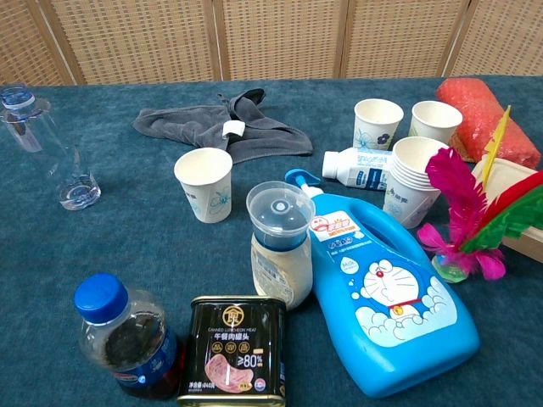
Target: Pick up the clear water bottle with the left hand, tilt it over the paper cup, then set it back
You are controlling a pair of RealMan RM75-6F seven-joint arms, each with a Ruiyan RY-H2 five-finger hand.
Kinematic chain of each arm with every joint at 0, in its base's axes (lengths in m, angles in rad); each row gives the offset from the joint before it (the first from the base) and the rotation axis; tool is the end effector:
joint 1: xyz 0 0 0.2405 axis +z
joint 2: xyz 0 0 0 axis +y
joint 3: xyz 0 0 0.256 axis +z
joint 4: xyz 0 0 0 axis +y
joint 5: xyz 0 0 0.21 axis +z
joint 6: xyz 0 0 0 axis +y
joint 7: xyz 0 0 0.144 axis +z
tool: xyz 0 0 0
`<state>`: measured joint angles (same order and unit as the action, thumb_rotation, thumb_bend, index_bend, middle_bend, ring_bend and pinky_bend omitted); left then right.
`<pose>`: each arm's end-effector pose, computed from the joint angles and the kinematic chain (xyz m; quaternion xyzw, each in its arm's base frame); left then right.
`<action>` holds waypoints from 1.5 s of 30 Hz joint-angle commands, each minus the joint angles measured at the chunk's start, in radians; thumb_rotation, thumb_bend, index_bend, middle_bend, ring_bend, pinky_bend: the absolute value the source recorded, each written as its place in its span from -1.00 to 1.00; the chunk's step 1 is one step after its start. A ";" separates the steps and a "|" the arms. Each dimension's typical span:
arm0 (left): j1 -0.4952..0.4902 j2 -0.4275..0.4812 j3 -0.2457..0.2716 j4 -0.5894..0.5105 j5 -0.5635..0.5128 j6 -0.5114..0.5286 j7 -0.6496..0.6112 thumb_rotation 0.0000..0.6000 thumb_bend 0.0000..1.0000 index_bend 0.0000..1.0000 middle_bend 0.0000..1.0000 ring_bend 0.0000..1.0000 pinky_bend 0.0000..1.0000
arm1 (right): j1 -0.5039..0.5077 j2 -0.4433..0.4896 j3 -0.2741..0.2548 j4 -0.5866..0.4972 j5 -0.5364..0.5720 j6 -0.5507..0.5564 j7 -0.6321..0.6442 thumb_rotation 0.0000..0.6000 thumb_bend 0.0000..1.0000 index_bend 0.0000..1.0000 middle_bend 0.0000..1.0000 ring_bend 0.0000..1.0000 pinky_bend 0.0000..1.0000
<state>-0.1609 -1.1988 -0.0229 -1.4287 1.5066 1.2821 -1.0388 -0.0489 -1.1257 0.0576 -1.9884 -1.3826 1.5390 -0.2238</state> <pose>-0.3407 0.2006 0.1224 -0.3794 -0.6743 -0.5427 0.3269 -0.2674 -0.1402 0.1446 0.5008 -0.4867 0.3790 0.6072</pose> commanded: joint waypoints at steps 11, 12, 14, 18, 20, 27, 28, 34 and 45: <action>-0.066 -0.169 -0.035 0.212 -0.015 -0.039 0.010 -0.12 -0.29 -1.00 -1.00 -1.00 -0.98 | -0.004 0.011 -0.001 -0.012 -0.003 0.011 -0.002 1.00 -0.21 -1.00 -0.94 -1.00 -1.00; -0.071 -0.174 -0.035 0.217 -0.015 -0.043 0.017 -0.01 -0.27 -1.00 -1.00 -1.00 -0.98 | -0.004 0.012 -0.001 -0.012 -0.003 0.012 -0.003 1.00 -0.21 -1.00 -0.94 -1.00 -1.00; -0.082 -0.187 -0.036 0.227 -0.013 -0.050 0.038 0.20 -0.17 -1.00 -1.00 -1.00 -0.97 | -0.006 0.014 -0.001 -0.013 -0.002 0.015 -0.004 1.00 -0.21 -1.00 -0.94 -1.00 -1.00; -0.097 -0.208 -0.040 0.237 -0.013 -0.059 0.052 0.35 -0.08 -1.00 -1.00 -1.00 -0.97 | -0.007 0.019 0.001 -0.017 -0.003 0.020 -0.005 1.00 -0.21 -1.00 -0.94 -1.00 -1.00; -0.104 -0.222 -0.043 0.248 -0.016 -0.061 0.062 0.36 -0.08 -1.00 -1.00 -1.00 -0.98 | -0.007 0.021 0.000 -0.018 -0.002 0.020 -0.004 1.00 -0.21 -1.00 -0.94 -1.00 -1.00; -0.130 -0.279 -0.055 0.302 -0.024 -0.072 0.074 0.38 -0.08 -1.00 -1.00 -1.00 -0.99 | -0.010 0.023 -0.001 -0.016 0.005 0.021 -0.002 1.00 -0.21 -1.00 -0.94 -1.00 -1.00; -0.135 -0.286 -0.056 0.312 -0.024 -0.076 0.073 0.38 -0.08 -1.00 -1.00 -1.00 -0.99 | -0.011 0.023 -0.001 -0.016 0.005 0.022 -0.002 1.00 -0.21 -1.00 -0.94 -1.00 -1.00; -0.159 -0.323 -0.063 0.353 -0.028 -0.094 0.039 0.38 -0.08 -1.00 -1.00 -1.00 -0.99 | -0.012 0.026 -0.003 -0.021 0.006 0.021 0.003 1.00 -0.21 -1.00 -0.94 -1.00 -1.00; -0.200 -0.395 -0.071 0.415 -0.030 -0.121 -0.051 0.40 -0.08 -1.00 -1.00 -1.00 -0.95 | -0.013 0.038 -0.008 -0.034 -0.015 0.021 0.033 1.00 -0.21 -1.00 -0.94 -1.00 -1.00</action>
<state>-0.3539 -1.5851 -0.0928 -1.0222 1.4782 1.1677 -1.0789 -0.0620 -1.0876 0.0501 -2.0219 -1.3982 1.5598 -0.1910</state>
